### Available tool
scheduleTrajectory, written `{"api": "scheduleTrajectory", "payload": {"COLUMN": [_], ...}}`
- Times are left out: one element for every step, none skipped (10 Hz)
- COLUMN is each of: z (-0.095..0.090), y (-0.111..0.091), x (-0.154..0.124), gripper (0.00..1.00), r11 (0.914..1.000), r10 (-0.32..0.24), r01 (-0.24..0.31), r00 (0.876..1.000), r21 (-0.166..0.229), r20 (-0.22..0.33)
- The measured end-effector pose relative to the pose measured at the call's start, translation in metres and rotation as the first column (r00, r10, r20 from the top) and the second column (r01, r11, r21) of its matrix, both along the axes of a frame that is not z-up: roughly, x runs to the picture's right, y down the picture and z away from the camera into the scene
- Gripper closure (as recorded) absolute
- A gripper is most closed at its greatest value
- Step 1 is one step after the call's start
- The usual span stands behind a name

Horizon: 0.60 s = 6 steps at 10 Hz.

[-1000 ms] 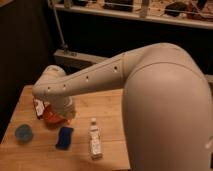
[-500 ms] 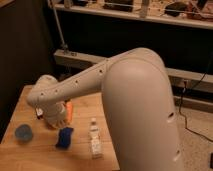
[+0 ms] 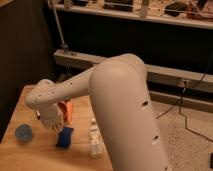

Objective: Push the ceramic bowl across the table

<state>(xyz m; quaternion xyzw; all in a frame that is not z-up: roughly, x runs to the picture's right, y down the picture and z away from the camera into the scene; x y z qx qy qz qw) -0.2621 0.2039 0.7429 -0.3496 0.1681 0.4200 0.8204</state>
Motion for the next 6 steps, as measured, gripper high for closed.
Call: {"api": "scheduleTrajectory", "payload": {"z": [0.005,0.009,0.015,0.021,0.028,0.035], "y": [0.004,0.004,0.003,0.001,-0.002,-0.008], "x": [-0.008,-0.011,-0.015,-0.019,-0.023,-0.026], "gripper": [1.0,1.0,1.0,1.0,1.0,1.0], "r11": [0.9997,0.9994,0.9991,0.9987,0.9986,0.9986], "r10": [-0.024,-0.034,-0.042,-0.051,-0.053,-0.05], "r01": [0.024,0.034,0.042,0.051,0.053,0.05], "r00": [1.0,0.999,0.999,0.999,0.999,0.999], "r21": [-0.009,-0.011,-0.01,-0.004,0.003,0.015], "r20": [0.011,0.01,0.01,0.008,0.003,-0.003]}}
